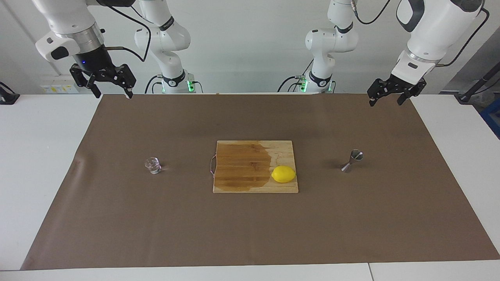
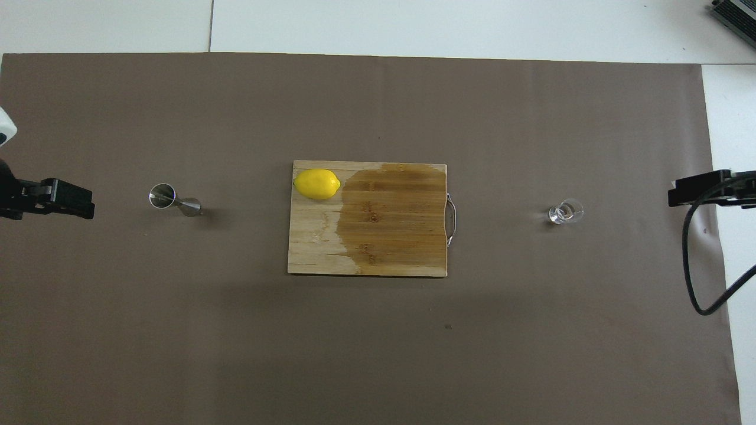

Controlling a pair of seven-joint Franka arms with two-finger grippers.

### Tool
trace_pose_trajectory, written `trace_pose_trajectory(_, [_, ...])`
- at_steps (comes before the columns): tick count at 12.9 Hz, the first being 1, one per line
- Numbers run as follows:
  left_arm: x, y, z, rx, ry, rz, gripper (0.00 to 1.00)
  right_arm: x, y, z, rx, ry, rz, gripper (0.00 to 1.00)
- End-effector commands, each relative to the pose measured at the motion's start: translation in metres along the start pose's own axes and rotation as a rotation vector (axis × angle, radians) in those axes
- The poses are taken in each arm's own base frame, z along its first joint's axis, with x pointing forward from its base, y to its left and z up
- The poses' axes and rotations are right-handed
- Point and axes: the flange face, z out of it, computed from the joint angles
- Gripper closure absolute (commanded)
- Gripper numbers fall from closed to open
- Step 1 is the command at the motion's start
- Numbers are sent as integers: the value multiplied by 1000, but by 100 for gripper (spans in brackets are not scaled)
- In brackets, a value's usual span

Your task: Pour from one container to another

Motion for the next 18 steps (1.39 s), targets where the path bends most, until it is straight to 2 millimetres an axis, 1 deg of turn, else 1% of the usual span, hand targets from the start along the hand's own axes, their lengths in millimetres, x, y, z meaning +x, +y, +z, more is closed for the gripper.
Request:
trace_pose_trajectory(1, [-6,1,-1,11,22,12,0,-5,0,-3,1,-5,-3,0])
trace_pose_trajectory(6, [-8,6,-2,-12,11,7,0,-5,0,-3,1,-5,-3,0])
trace_pose_trajectory(9, [-11,1,1,-70,-20,-24,0,-5,0,-3,1,-5,-3,0])
trace_pose_trajectory(11, [-16,4,3,-129,-62,-54,0,-5,1,-3,1,-5,-2,0])
trace_pose_trajectory(13, [-19,-5,4,-172,-96,-81,0,-5,0,-3,1,-5,-5,0])
trace_pose_trajectory(15, [-20,-25,4,-212,-118,-131,0,-5,0,-3,1,-5,-3,0])
trace_pose_trajectory(16, [-22,-29,-3,-229,-127,-149,0,-5,0,-3,1,-5,-3,0])
trace_pose_trajectory(18, [-20,-46,0,-303,-157,-239,0,-5,0,-3,1,-5,-3,0])
